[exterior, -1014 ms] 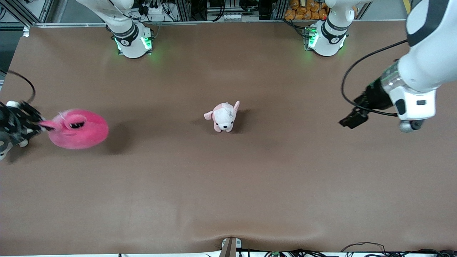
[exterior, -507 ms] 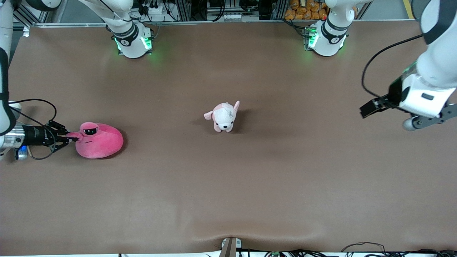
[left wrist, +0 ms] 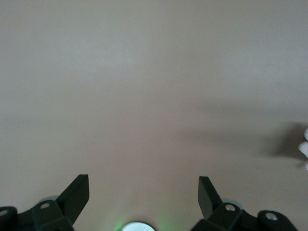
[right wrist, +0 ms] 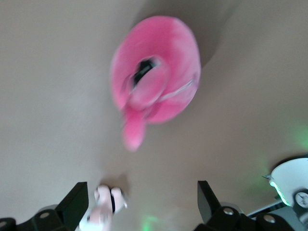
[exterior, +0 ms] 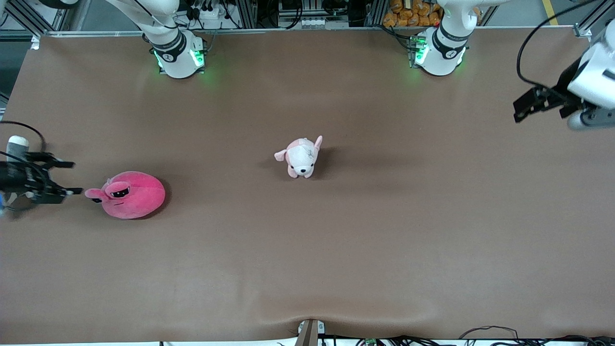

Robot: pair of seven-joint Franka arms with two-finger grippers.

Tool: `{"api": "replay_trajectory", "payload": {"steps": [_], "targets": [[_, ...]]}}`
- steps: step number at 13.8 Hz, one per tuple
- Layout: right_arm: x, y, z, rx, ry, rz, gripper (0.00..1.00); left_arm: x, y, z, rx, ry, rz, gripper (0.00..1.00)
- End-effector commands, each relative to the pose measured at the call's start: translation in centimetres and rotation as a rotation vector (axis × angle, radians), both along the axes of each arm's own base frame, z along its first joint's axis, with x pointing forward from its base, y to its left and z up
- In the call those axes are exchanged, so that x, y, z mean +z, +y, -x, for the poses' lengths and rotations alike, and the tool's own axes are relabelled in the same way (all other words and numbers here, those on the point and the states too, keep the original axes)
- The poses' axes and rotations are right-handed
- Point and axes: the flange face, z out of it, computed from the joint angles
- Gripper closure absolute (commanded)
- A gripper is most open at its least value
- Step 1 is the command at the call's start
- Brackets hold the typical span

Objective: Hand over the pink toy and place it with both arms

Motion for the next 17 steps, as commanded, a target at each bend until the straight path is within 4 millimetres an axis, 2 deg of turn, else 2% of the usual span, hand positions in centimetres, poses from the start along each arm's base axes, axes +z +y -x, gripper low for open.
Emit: {"api": "replay_trajectory", "payload": {"steps": [1, 2, 4, 6, 7, 8, 9, 11, 14, 17], "targets": [[10.9, 6.8, -0.4, 0.148, -0.136, 0.076, 0.0, -0.2, -1.0, 3.9, -0.013, 0.005, 0.023, 0.0], [13.4, 10.2, 0.4, 0.226, -0.147, 0.146, 0.0, -0.3, -0.7, 4.6, -0.008, 0.009, 0.021, 0.0], [17.6, 15.1, 2.1, 0.368, -0.223, 0.209, 0.0, -0.3, -1.2, 5.3, -0.021, 0.01, 0.014, 0.0], [21.1, 17.5, 4.3, 0.556, -0.3, 0.281, 0.0, 0.2, -1.6, 5.5, -0.033, 0.006, -0.001, 0.0], [23.4, 18.1, 5.9, 0.738, -0.351, 0.324, 0.0, 0.3, -1.7, 5.6, -0.038, 0.015, -0.004, 0.0], [24.2, 19.2, 7.1, 0.919, -0.37, 0.35, 0.0, 0.5, -1.6, 5.4, -0.041, 0.015, -0.007, 0.0], [24.4, 19.0, 8.1, 0.993, -0.378, 0.356, 0.0, 0.8, -1.2, 4.9, -0.036, 0.009, -0.007, 0.0], [23.2, 17.4, 9.6, 0.977, -0.419, 0.368, 0.0, 1.3, -0.8, 3.9, -0.031, 0.002, -0.007, 0.0], [21.8, 17.8, 12.7, 0.98, -0.478, 0.382, 0.0, 1.9, -0.8, 3.9, -0.032, -0.001, -0.007, 0.0], [21.9, 17.4, 12.8, 0.979, -0.468, 0.376, 0.0, 1.9, -0.4, 4.0, -0.023, 0.009, -0.007, 0.0]]}}
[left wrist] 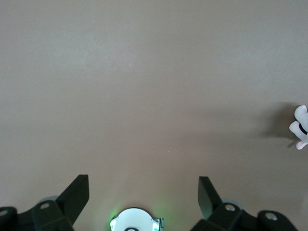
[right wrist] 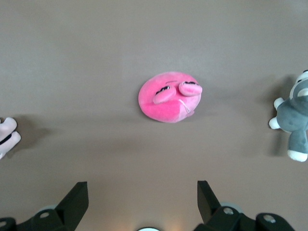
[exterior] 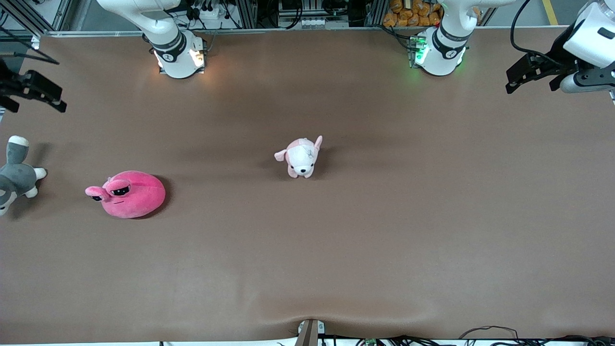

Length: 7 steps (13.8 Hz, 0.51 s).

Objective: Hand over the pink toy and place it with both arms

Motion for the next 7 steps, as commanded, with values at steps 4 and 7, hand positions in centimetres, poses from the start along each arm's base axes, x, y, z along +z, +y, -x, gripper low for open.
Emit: {"api": "replay_trajectory", "payload": {"steps": [4, 7], "targets": [[0.25, -0.45, 1.01, 0.003, -0.02, 0.014, 0.0, 0.57, -0.01, 0.15, -0.008, 0.034, -0.023, 0.0], [0.23, -0.61, 1.02, 0.0, -0.018, 0.013, 0.0, 0.65, 0.44, 0.09, -0.003, 0.033, -0.02, 0.0]]}}
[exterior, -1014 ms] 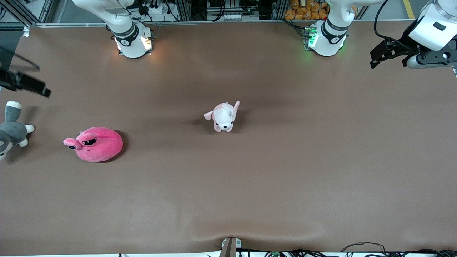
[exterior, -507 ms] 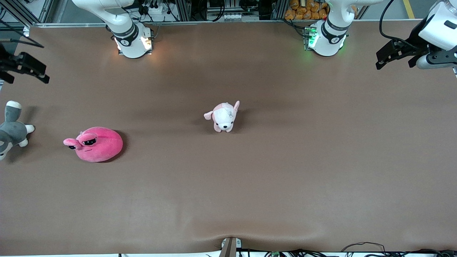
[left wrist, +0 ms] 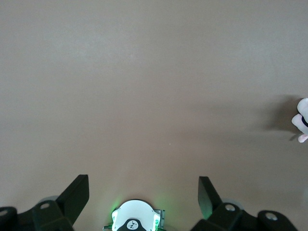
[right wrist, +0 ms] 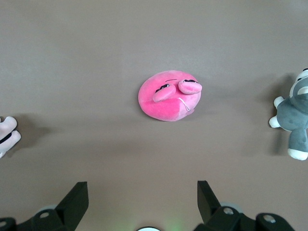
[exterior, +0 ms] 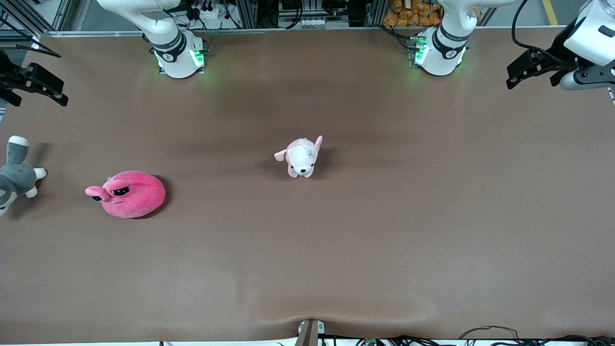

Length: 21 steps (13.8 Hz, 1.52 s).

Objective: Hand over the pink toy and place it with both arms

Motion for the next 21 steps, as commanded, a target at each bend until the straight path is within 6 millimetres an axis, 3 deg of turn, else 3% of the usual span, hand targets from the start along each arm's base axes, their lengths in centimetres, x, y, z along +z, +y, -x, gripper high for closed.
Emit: {"api": "replay_trajectory", "payload": {"steps": [1, 21], "targets": [[0.1, -0.4, 0.6, 0.003, -0.01, 0.015, 0.0, 0.6, 0.5, -0.3, 0.0, 0.006, -0.017, 0.0], [-0.2, -1.6, 0.4, -0.026, -0.006, 0.0, 0.0, 0.1, 1.2, -1.6, -0.025, 0.015, -0.019, 0.0]]}}
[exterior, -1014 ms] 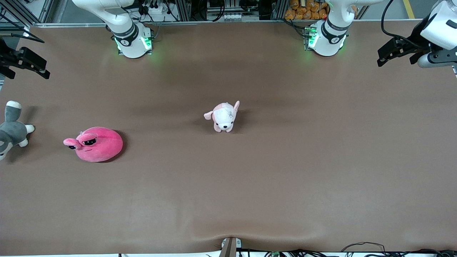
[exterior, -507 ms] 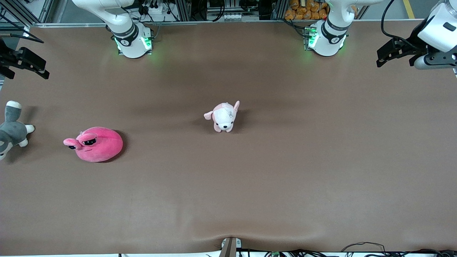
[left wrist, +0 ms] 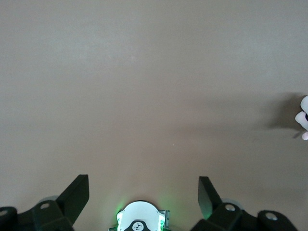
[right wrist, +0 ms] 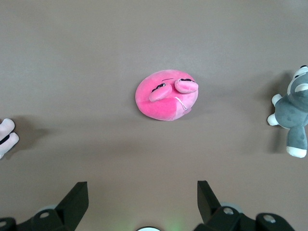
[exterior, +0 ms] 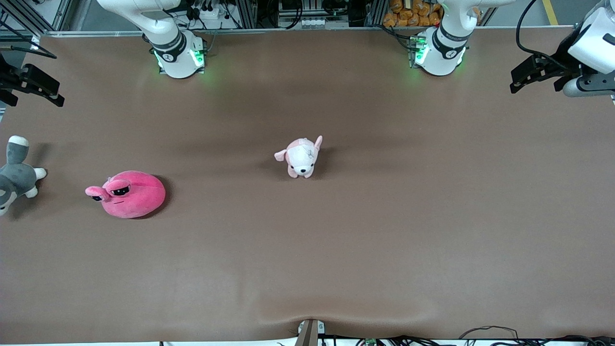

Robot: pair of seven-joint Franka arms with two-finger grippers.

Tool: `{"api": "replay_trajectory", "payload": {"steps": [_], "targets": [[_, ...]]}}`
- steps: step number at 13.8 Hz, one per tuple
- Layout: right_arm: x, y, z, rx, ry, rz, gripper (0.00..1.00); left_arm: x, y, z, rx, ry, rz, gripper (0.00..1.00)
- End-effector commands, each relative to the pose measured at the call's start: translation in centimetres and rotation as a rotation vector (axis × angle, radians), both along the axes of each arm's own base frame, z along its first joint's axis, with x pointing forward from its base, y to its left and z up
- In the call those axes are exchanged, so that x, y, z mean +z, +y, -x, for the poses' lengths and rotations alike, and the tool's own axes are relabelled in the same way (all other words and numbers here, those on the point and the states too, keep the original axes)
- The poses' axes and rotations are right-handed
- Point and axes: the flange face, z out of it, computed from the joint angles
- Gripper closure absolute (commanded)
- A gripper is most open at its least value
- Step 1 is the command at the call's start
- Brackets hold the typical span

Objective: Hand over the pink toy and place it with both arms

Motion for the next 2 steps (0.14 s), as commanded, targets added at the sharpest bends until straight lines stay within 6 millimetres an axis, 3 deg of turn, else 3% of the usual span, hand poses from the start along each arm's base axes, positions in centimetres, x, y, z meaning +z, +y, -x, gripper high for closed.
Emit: {"api": "replay_trajectory", "payload": {"steps": [1, 2], "targets": [[-0.08, -1.18, 0.44, -0.019, -0.008, -0.018, 0.0, 0.61, 0.38, -0.5, 0.001, 0.002, -0.033, 0.0], [-0.15, -1.77, 0.42, -0.033, -0.007, -0.033, 0.0, 0.53, 0.46, -0.65, 0.002, 0.002, -0.047, 0.0]]}}
